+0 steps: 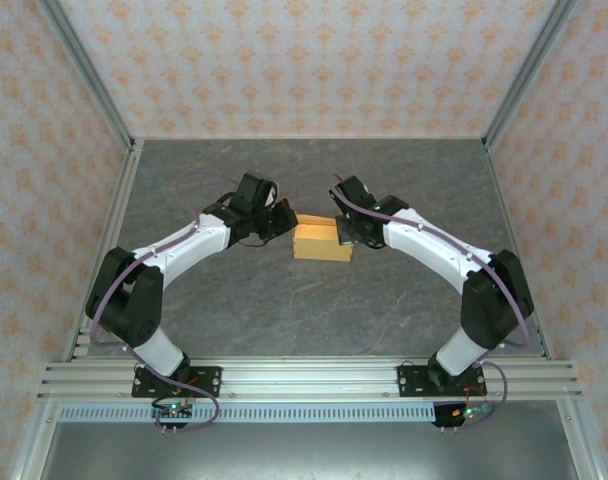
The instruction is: Fold the paper box
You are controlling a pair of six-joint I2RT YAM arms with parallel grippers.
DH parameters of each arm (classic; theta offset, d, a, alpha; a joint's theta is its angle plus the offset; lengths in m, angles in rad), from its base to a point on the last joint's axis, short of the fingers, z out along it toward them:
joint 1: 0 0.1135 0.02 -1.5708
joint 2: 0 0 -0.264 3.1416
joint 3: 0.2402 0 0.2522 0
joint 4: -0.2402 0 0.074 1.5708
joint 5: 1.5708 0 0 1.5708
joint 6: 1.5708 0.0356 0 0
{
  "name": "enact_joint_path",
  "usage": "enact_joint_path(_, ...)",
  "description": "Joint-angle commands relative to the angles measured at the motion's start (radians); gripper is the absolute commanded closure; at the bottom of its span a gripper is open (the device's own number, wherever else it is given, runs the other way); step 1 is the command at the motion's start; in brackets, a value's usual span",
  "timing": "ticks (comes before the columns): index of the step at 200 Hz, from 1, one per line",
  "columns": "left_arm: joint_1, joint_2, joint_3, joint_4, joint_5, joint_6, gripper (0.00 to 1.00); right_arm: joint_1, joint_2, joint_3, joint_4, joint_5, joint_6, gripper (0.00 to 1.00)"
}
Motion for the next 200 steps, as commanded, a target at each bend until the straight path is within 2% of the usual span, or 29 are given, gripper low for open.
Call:
enact_joint_path(1, 0.000, 0.007, 0.036, -0.112, -0.020, 0.110, 1.00, 0.019, 0.008, -0.024, -0.009, -0.002, 0.014, 1.00)
enact_joint_path(63, 0.000, 0.012, 0.021, -0.172, -0.055, 0.214, 1.00, 0.020, 0.014, -0.032, -0.014, 0.017, 0.028, 1.00)
enact_joint_path(138, -0.039, -0.032, -0.096, -0.089, -0.157, 0.251, 1.00, 0.019, -0.019, -0.116, 0.054, 0.019, 0.034, 1.00)
enact_joint_path(170, -0.058, -0.058, -0.144, -0.044, -0.194, 0.254, 1.00, 0.019, -0.052, -0.183, 0.149, -0.003, 0.039, 1.00)
enact_joint_path(186, -0.059, -0.074, -0.156, -0.034, -0.193, 0.258, 0.94, 0.019, -0.069, -0.206, 0.173, 0.004, 0.037, 1.00)
enact_joint_path(200, -0.059, -0.096, -0.160, -0.034, -0.202, 0.262, 0.85, 0.020, -0.078, -0.216, 0.184, 0.010, 0.037, 1.00)
